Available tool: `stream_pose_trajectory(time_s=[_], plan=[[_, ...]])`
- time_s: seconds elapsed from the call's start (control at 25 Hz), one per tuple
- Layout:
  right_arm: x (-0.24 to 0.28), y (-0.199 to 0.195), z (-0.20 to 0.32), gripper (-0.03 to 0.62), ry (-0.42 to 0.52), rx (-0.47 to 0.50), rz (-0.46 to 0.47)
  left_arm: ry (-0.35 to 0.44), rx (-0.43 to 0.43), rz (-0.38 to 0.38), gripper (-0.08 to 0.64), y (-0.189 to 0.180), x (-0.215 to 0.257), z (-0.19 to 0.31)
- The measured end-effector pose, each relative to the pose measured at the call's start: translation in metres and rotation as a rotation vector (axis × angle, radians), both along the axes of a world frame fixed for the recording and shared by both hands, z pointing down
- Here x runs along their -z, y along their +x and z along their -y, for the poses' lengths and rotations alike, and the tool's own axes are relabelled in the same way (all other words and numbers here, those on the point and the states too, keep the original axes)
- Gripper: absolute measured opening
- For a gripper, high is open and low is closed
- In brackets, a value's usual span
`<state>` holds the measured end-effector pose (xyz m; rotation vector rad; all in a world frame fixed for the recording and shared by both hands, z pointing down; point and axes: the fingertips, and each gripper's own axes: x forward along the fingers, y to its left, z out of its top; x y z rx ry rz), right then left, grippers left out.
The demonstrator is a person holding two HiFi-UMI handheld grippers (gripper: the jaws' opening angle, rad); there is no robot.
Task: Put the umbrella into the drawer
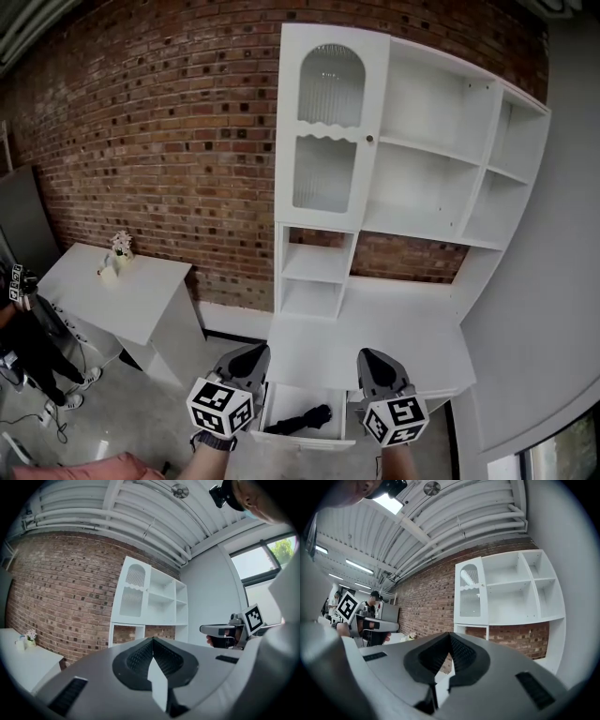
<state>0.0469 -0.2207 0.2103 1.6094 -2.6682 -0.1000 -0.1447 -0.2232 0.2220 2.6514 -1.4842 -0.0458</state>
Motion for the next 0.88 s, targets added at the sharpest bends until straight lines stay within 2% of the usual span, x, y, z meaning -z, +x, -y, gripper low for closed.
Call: stream_pose_trajectory(time_s=[0.88], plan=[[0.004,-0.025,-0.007,0.003,0.019,0.025,-0.017,0.009,-0.009,0.005,0.006,-0.008,-0.001,-0.007]])
